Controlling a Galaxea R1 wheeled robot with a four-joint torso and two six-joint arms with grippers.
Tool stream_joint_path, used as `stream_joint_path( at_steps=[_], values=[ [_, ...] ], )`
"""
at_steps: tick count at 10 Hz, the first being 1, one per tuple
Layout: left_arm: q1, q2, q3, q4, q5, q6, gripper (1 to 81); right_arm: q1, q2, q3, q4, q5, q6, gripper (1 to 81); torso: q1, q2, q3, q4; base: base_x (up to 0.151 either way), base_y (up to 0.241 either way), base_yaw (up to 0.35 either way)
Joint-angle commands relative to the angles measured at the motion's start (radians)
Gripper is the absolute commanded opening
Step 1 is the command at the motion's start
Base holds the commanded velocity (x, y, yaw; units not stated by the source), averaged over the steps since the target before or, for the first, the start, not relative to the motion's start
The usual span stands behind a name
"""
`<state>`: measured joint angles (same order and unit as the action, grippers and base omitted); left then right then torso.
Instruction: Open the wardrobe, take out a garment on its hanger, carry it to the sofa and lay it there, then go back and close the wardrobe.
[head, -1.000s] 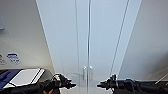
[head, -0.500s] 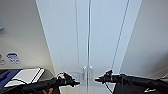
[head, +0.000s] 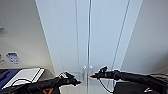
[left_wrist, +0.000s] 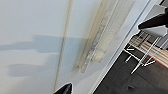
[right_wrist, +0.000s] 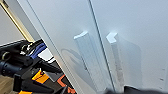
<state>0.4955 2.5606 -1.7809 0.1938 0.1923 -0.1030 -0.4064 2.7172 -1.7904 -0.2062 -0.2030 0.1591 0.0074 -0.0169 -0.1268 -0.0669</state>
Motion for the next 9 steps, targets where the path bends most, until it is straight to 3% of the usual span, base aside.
stream_joint_path(
  at_steps=[1,9],
  values=[
    [-0.180,0.030,-0.037,-0.008,0.007,0.000,81.1,0.177,0.046,-0.027,-0.010,-0.003,0.005,81.1,0.000,0.000,0.000,0.000,0.000,0.000,0.000],
    [-0.225,0.129,-0.129,-0.008,0.018,0.000,81.1,0.203,0.144,-0.227,-0.012,-0.004,0.005,81.1,0.001,0.000,0.000,0.000,0.000,0.000,0.000]
  ],
)
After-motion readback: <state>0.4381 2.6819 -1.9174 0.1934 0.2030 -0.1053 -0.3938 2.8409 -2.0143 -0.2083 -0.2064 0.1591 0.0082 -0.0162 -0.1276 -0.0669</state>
